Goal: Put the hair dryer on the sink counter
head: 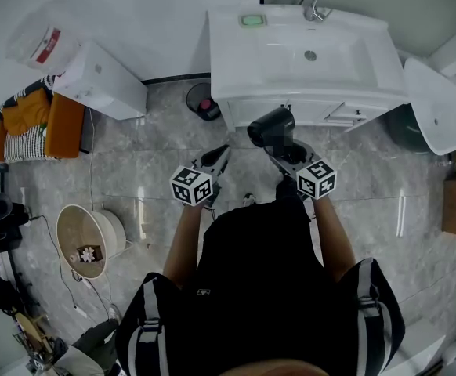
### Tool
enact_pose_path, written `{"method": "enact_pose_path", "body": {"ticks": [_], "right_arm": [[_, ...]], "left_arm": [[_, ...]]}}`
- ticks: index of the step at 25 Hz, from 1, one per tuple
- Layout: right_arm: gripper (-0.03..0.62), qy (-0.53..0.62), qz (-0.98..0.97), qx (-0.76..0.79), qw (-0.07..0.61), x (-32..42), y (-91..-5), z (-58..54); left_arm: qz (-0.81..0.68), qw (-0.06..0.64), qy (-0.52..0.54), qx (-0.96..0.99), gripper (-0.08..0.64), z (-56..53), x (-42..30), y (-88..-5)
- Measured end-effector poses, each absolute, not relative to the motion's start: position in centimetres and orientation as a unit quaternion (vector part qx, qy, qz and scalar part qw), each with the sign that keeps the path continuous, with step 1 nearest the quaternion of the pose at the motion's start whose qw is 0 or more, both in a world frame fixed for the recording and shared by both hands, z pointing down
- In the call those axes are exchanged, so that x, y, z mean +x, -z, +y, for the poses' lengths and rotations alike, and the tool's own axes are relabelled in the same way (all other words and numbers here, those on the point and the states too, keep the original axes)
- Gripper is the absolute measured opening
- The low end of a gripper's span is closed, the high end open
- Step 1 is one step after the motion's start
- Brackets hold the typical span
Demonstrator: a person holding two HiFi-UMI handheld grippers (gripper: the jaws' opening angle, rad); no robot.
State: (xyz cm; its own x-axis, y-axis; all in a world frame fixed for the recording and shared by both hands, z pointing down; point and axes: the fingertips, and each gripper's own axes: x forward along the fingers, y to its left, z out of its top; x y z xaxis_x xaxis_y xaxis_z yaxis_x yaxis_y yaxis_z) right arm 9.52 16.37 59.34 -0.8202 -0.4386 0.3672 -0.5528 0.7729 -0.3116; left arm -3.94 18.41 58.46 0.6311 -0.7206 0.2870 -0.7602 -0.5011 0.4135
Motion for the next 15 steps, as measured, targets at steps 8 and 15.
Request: {"method": "enact_pose_path", "body": {"ticks": [8,15], "right_arm": [[0.301,-0.211,-0.929,0.274,0.135,9.2,-59.49,16.38],[0.302,-0.216,-0.927,0.274,0.137,9.21,-59.55,16.29]], "left_arm": [[-0.426,0.258,-0.039,0.866,0.02,18.63,-4.58,-58.46],[-0.429,0.26,-0.038,0.864,0.02,18.37,-4.78,-58.41]]}}
